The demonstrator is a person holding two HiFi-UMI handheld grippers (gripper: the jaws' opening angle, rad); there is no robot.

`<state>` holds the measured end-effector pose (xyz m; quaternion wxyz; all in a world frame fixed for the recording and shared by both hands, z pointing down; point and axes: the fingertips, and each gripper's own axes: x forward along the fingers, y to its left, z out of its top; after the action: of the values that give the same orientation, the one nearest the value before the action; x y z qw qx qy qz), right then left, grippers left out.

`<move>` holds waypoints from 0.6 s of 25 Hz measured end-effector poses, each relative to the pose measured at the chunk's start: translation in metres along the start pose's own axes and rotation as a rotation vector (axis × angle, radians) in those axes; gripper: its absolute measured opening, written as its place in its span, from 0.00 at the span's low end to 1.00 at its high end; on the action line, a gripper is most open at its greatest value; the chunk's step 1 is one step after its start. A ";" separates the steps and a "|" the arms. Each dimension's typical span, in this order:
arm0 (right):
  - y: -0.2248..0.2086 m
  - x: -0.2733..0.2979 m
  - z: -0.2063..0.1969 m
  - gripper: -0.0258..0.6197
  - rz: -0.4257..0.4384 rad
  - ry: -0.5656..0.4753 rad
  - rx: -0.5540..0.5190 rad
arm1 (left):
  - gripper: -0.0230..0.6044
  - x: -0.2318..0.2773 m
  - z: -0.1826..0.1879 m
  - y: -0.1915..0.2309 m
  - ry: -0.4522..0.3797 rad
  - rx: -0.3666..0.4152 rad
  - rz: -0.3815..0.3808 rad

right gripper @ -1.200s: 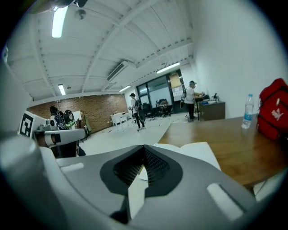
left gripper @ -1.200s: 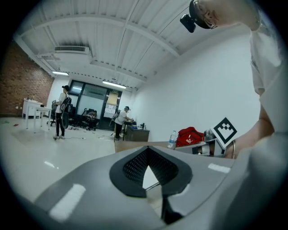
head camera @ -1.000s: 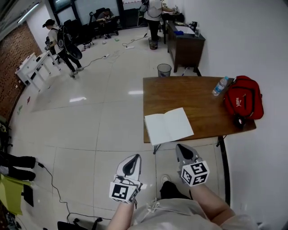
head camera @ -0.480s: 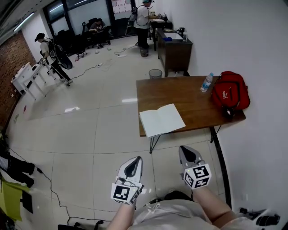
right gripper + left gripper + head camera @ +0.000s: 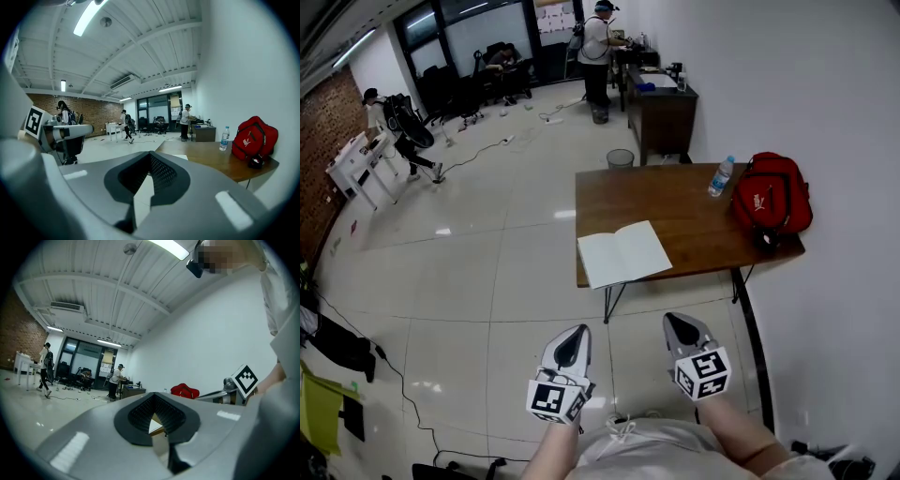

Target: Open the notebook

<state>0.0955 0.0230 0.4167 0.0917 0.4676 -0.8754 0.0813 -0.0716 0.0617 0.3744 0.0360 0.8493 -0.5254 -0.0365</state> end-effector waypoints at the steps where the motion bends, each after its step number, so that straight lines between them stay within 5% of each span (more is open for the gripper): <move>1: -0.001 -0.002 -0.001 0.05 0.003 0.000 -0.005 | 0.04 0.002 -0.002 -0.004 0.002 0.000 -0.003; 15: -0.008 -0.010 -0.013 0.05 0.041 0.031 0.012 | 0.04 0.022 -0.017 -0.036 0.058 0.005 -0.034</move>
<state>0.1089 0.0295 0.4270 0.1008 0.4488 -0.8827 0.0957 -0.0280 0.0585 0.3868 0.0483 0.8588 -0.5098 -0.0113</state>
